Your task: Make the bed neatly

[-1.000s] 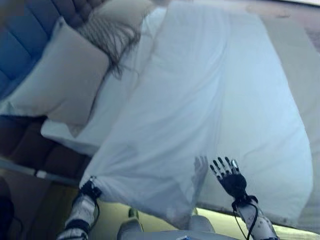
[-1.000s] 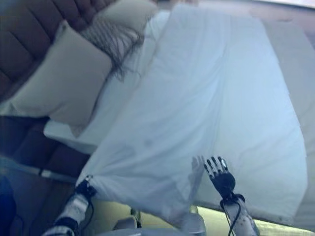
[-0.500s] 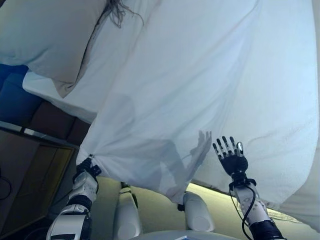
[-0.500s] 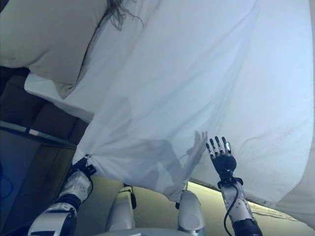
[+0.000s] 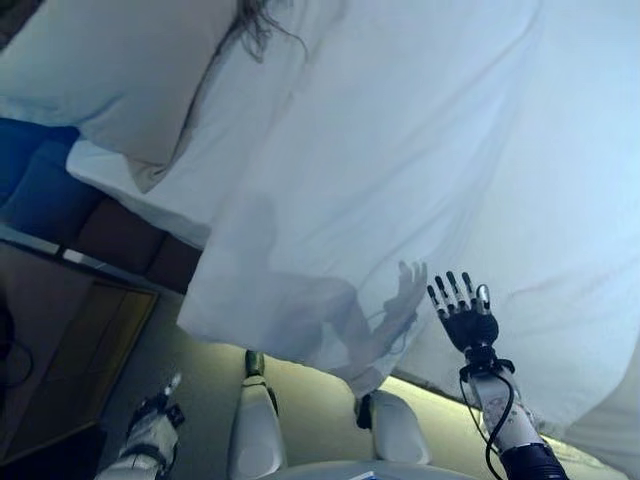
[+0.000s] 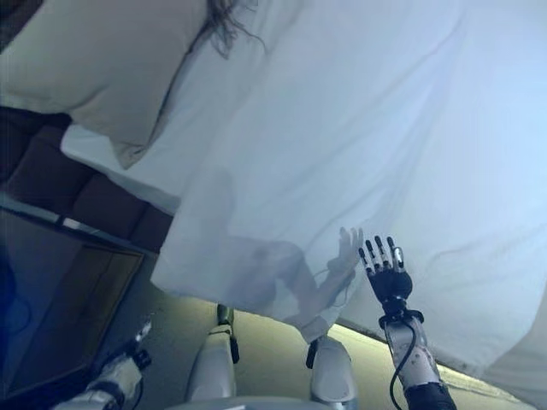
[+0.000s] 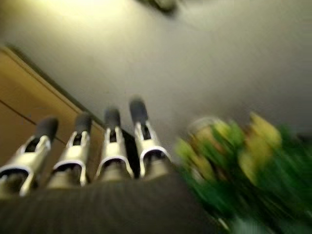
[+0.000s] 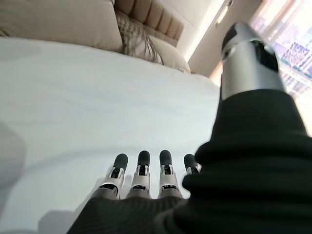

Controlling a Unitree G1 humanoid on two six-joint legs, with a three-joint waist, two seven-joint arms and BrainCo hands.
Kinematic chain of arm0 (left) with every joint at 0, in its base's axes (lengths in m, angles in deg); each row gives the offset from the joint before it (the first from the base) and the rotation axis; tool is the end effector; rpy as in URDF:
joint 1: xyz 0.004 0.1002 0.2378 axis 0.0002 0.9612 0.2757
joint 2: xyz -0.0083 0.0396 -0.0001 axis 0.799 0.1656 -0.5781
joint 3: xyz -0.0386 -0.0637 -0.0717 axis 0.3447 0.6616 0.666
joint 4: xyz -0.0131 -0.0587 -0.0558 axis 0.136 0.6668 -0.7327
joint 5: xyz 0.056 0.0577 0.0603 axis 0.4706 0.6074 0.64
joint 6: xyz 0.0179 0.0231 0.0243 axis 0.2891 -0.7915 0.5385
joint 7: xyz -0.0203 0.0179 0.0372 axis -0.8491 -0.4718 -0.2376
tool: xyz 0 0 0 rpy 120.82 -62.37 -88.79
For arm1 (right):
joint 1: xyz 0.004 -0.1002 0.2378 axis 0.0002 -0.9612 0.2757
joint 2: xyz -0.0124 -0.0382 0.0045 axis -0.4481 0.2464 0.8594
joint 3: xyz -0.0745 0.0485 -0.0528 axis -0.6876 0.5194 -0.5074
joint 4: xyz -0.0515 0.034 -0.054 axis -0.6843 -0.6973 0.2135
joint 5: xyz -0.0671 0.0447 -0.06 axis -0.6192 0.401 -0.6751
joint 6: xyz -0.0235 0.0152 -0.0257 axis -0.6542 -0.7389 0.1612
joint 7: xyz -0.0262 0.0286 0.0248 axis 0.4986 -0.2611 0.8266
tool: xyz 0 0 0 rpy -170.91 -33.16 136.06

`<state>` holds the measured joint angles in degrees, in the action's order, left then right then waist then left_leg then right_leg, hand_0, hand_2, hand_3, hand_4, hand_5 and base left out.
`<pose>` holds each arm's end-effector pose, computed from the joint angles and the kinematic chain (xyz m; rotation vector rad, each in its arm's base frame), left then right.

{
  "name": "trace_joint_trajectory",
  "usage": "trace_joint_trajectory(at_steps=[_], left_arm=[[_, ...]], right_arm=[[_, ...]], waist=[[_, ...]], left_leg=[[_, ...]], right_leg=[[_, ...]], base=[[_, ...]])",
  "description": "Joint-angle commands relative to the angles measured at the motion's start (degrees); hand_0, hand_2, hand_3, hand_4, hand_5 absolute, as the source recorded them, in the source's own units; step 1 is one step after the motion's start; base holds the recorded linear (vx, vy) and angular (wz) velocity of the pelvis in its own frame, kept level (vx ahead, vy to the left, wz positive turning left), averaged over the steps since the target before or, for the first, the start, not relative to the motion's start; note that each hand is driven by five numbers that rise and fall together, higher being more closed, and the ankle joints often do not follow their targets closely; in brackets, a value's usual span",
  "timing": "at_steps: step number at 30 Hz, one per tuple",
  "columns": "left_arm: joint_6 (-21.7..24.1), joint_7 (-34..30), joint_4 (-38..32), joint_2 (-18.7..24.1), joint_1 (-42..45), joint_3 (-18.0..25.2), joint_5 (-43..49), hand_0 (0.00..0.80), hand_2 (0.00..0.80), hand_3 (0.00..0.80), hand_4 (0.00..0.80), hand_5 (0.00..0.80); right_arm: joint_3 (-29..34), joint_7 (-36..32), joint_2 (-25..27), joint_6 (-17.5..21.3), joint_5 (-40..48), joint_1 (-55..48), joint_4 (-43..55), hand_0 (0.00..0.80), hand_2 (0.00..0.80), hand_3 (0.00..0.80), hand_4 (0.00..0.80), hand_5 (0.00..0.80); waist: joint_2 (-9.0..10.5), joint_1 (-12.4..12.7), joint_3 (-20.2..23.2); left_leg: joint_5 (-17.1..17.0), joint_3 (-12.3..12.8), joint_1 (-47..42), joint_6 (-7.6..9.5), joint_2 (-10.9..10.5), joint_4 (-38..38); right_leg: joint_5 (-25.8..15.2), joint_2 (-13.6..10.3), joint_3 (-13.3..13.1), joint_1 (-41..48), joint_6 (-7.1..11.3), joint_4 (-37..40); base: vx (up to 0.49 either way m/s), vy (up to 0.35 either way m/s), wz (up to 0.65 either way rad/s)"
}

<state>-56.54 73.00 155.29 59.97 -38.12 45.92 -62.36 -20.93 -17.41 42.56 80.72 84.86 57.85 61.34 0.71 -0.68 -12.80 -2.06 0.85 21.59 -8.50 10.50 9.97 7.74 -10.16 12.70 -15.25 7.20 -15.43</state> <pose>0.0704 0.2832 -0.0974 -0.1268 1.1152 0.9015 0.1681 -0.2277 -0.0113 1.0632 0.0919 -0.0869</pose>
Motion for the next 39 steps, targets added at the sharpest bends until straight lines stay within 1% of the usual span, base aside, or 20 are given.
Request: trace_joint_trajectory(at_steps=[1,5,6,8,9,12,13,15,19,22,23,25,27,30,33,34,36,37,38,39], left_arm=[[3.41,-0.94,0.45,4.01,4.12,2.09,6.48,0.0,0.0,0.0,0.0,0.0],[6.75,-3.47,-7.15,3.95,6.21,4.71,8.12,0.0,0.0,0.0,0.0,0.0],[8.37,-5.73,-10.21,4.23,6.47,5.66,6.91,0.0,0.0,0.0,0.0,0.0],[9.07,-11.05,-16.13,4.62,6.83,7.3,3.87,0.0,0.0,0.0,0.0,0.0],[9.02,-14.9,-19.34,4.25,7.21,7.85,1.28,0.0,0.0,0.0,0.0,0.0],[7.35,-24.7,-26.71,1.84,7.82,8.04,-8.14,0.0,0.0,0.0,0.0,0.0],[7.29,-26.34,-27.57,1.51,7.84,7.85,-9.74,0.0,0.0,0.0,0.0,0.0],[5.79,-30.4,-31.82,0.26,7.56,6.28,-15.23,0.0,0.0,0.0,0.0,0.0],[2.19,-37.1,-35.34,-0.69,6.45,3.53,-22.43,0.0,0.0,0.0,0.0,0.0],[1.36,-38.02,-37.12,-1.15,6.02,1.8,-23.55,0.0,0.0,0.0,0.0,0.0],[0.92,-38.07,-37.79,-0.94,6.11,1.55,-23.74,0.0,0.0,0.0,0.0,0.0],[0.49,-38.49,-38.57,-0.77,6.86,1.58,-23.9,0.0,0.0,0.0,0.0,0.0],[-0.07,-39.6,-39.16,-0.95,7.47,2.15,-24.42,0.0,0.0,0.0,0.0,0.0],[0.02,-41.11,-39.08,-1.21,8.53,2.48,-22.18,0.0,0.0,0.0,0.0,0.0],[-0.37,-42.46,-38.84,-1.3,9.69,2.31,-21.82,0.0,0.0,0.0,0.0,0.0],[-0.81,-42.86,-38.61,-1.22,9.99,2.56,-21.3,0.0,0.0,0.0,0.0,0.0],[-0.91,-42.41,-38.58,-0.83,10.09,2.6,-20.49,0.0,0.0,0.0,0.0,0.0],[-0.82,-42.24,-38.69,-0.73,10.04,2.61,-20.33,0.0,0.0,0.0,0.0,0.0],[-1.13,-41.53,-39.2,-0.65,9.61,2.8,-19.71,0.0,0.0,0.0,0.0,0.0],[-1.33,-41.4,-39.25,-0.74,9.32,2.85,-18.5,0.0,0.0,0.0,0.0,0.0]], right_arm=[[3.85,0.07,-2.24,1.47,0.17,-2.69,5.35,0.0,0.0,0.0,0.0,0.0],[5.75,0.1,-2.76,0.94,-1.39,-4.2,5.91,0.0,0.0,0.0,0.0,0.0],[6.38,-0.15,-2.88,0.7,-1.82,-4.77,5.98,0.0,0.0,0.0,0.0,0.0],[7.42,-0.65,-3.05,0.16,-2.43,-6.05,6.11,0.0,0.0,0.0,0.0,0.0],[8.05,-1.03,-3.2,-0.05,-2.68,-6.75,6.03,0.0,0.0,0.0,0.0,0.0],[9.73,-2.46,-3.87,-0.22,-3.17,-8.17,5.09,0.0,0.0,0.0,0.0,0.0],[9.98,-2.8,-3.9,-0.21,-3.2,-8.26,4.76,0.0,0.0,0.0,0.0,0.0],[10.8,-4.03,-4.37,0.05,-3.45,-8.41,3.26,0.0,0.0,0.0,0.0,0.0],[11.29,-3.27,-4.3,1.66,-7.05,-8.79,2.6,0.0,0.0,0.0,0.0,0.0],[11.44,-0.72,-3.77,3.12,-12.68,-9.6,2.09,0.0,0.0,0.0,0.0,0.0],[11.85,0.09,-3.31,2.83,-14.16,-10.4,1.72,0.0,0.0,0.0,0.0,0.0],[12.93,-0.6,-2.85,1.28,-12.33,-12.22,1.13,0.0,0.0,0.0,0.0,0.0],[14.16,-1.69,-2.89,0.62,-10.85,-13.61,0.46,0.0,0.0,0.0,0.0,0.0],[15.48,-3.63,-3.27,-0.25,-10.36,-14.45,-0.14,0.0,0.0,0.0,0.0,0.0],[16.33,-3.84,-3.37,-0.96,-10.67,-15.26,1.31,0.0,0.0,0.0,0.0,0.0],[16.66,-4.42,-3.53,-1.27,-10.51,-15.36,1.26,0.0,0.0,0.0,0.0,0.0],[16.41,-5.42,-4.53,-1.72,-10.83,-15.13,1.65,0.0,0.0,0.0,0.0,0.0],[16.32,-5.58,-4.95,-1.94,-11.0,-15.07,1.88,0.0,0.0,0.0,0.0,0.0],[16.22,-6.02,-5.91,-2.6,-11.22,-15.31,1.98,0.0,0.0,0.0,0.0,0.0],[15.91,-5.88,-6.25,-3.07,-10.54,-15.81,1.65,0.0,0.0,0.0,0.0,0.0]], waist=[[3.75,1.81,5.88],[2.67,2.39,7.26],[2.35,2.44,7.59],[1.85,2.43,7.9],[1.59,2.47,8.01],[0.88,2.61,8.13],[0.73,2.59,8.08],[0.52,2.46,8.18],[0.59,1.64,8.65],[0.72,0.85,8.76],[0.85,0.36,8.83],[1.32,-0.34,8.97],[1.74,-0.86,9.07],[2.26,-1.42,8.87],[2.65,-1.86,8.58],[2.71,-1.95,8.53],[2.92,-2.4,8.44],[2.96,-2.51,8.43],[2.67,-2.78,8.15],[2.28,-2.58,8.4]], left_leg=[[-0.14,-0.78,-1.9,-0.03,2.18,1.84],[-0.33,-0.49,-5.73,0.4,1.48,-1.15],[-0.27,-0.47,-6.57,0.55,1.28,-1.61],[0.02,-0.54,-7.62,0.63,1.17,-1.69],[0.2,-0.64,-7.94,0.64,1.16,-1.56],[0.58,-0.94,-8.7,0.78,1.0,-1.61],[0.66,-0.92,-8.83,0.81,0.99,-1.64],[0.73,-0.63,-9.49,0.85,0.98,-2.25],[0.63,0.13,-10.76,0.99,1.01,-3.29],[0.95,0.8,-11.03,0.9,1.36,-2.54],[1.1,1.27,-11.56,0.9,1.57,-2.43],[1.39,1.96,-12.5,1.0,1.8,-2.47],[1.52,2.35,-13.2,1.13,1.89,-2.67],[2.18,2.74,-13.76,1.24,1.82,-1.8],[4.1,3.79,-14.03,1.61,0.81,0.58],[4.66,4.44,-14.46,2.12,0.26,0.68],[5.45,6.3,-15.58,3.4,-1.56,-0.28],[5.7,6.66,-15.62,3.67,-2.02,-0.39],[6.39,6.46,-14.6,4.98,-2.85,0.76],[6.2,5.48,-13.34,6.66,-3.93,1.45]], right_leg=[[-12.77,-4.87,-4.0,-2.35,4.87,7.53],[-12.78,-5.35,-3.89,0.62,5.4,9.25],[-12.65,-5.49,-3.93,1.15,5.51,9.32],[-12.3,-5.79,-4.05,1.89,5.74,9.0],[-12.1,-5.92,-4.13,2.13,5.84,8.73],[-11.74,-6.22,-4.23,2.75,6.06,8.37],[-11.71,-6.27,-4.28,2.82,6.1,8.3],[-11.95,-6.34,-4.44,3.29,6.3,8.78],[-12.49,-6.27,-5.21,3.91,6.54,9.7],[-12.33,-6.31,-6.35,3.52,6.65,8.8],[-12.21,-6.32,-6.71,3.73,6.64,8.62],[-12.16,-6.32,-7.43,4.12,6.78,8.69],[-12.24,-6.17,-8.0,4.36,6.77,8.85],[-12.3,-6.17,-8.8,4.3,6.9,8.34],[-13.34,-7.92,-9.4,4.57,7.8,8.82],[-14.38,-8.77,-9.36,4.62,7.8,9.58],[-18.82,-11.62,-9.57,3.16,7.8,10.87],[-19.64,-12.2,-9.96,2.47,7.8,10.51],[-19.33,-12.34,-11.77,0.47,7.8,4.37],[-17.59,-11.71,-13.2,-0.63,7.8,-2.56]], base=[[0.112,0.032,0.13],[0.086,0.041,0.15],[0.07,0.04,0.23],[0.07,0.026,0.15],[0.063,0.011,0.09],[0.036,0.014,0.04],[0.0,0.0,0.0],[-0.004,-0.007,-0.02],[-0.005,0.0,-0.01],[-0.012,0.001,-0.03],[0.022,0.004,-0.06],[0.018,-0.006,-0.18],[-0.007,-0.007,-0.21],[-0.034,0.042,-0.14],[-0.013,0.13,-0.21],[-0.019,0.159,-0.28],[-0.083,0.174,-0.41],[-0.165,0.229,-0.4],[-0.185,0.272,-0.33],[-0.2,0.313,-0.11]])
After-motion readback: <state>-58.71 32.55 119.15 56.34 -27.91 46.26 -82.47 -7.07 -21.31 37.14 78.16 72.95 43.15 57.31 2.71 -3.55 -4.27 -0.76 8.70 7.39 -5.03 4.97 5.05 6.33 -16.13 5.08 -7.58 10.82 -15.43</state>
